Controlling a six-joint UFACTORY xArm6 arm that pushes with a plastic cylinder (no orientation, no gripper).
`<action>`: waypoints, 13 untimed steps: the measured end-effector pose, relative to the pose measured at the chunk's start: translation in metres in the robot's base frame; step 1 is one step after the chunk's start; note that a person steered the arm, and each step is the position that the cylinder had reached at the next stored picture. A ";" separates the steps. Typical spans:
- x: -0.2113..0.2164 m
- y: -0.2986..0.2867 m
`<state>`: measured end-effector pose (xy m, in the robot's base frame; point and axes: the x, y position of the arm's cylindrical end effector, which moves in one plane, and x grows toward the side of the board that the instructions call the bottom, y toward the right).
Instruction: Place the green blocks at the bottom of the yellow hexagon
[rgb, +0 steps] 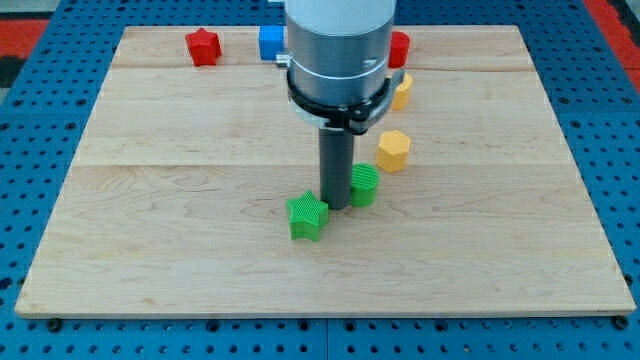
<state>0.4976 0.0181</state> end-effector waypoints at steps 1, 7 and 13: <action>0.001 -0.001; 0.049 -0.019; 0.043 -0.049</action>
<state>0.5406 -0.0311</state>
